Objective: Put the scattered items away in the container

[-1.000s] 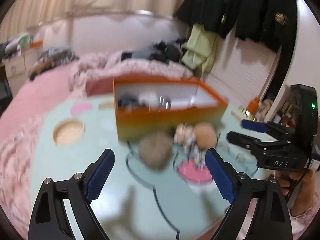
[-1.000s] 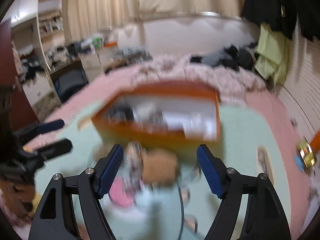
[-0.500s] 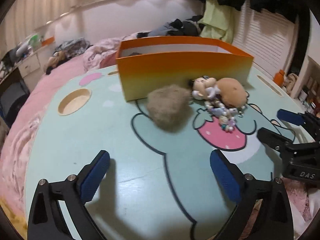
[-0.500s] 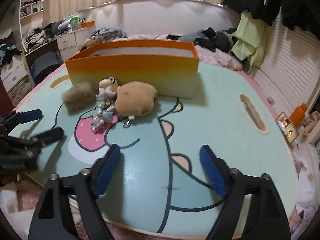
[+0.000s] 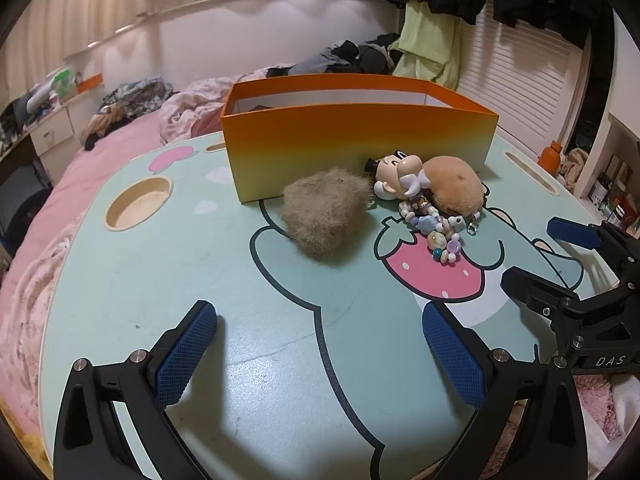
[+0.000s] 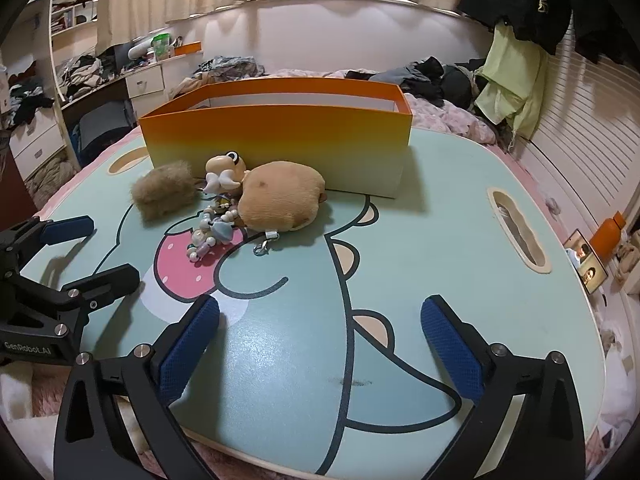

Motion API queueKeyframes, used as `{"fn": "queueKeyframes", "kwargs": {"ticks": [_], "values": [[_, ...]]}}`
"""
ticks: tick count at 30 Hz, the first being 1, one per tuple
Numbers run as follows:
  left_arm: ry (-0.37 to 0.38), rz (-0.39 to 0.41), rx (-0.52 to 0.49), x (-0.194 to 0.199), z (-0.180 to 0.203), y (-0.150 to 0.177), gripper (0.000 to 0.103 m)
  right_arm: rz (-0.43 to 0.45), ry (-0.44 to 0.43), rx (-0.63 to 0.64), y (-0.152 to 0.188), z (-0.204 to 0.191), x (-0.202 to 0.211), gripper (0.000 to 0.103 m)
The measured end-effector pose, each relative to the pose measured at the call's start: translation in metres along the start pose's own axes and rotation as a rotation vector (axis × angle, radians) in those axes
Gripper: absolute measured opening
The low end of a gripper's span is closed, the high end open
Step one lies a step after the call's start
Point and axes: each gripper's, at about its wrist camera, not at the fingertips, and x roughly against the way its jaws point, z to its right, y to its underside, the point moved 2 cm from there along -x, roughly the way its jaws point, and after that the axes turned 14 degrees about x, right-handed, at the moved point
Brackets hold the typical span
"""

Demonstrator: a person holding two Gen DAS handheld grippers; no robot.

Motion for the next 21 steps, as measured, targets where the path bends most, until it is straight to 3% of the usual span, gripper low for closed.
{"fn": "queueKeyframes", "kwargs": {"ticks": [5,8,14,18,21], "values": [[0.04,-0.013,0.0,0.001,0.0,-0.004,0.101,0.006,-0.002,0.001,0.001,0.0,0.0,0.101],[0.073,-0.036,0.039,0.003,-0.006,-0.017,0.083,0.009,-0.003,-0.001,0.001,0.0,0.0,0.101],[0.072,-0.023,0.112,-0.01,-0.014,-0.051,0.075,0.012,-0.004,-0.002,0.0,-0.001,0.001,0.101],[0.132,-0.084,0.101,-0.026,0.0,-0.057,0.073,0.013,-0.005,-0.001,0.0,-0.001,0.002,0.101],[0.129,-0.088,0.079,-0.035,0.01,-0.056,0.062,0.013,-0.005,-0.002,0.0,-0.001,0.002,0.101]]}}
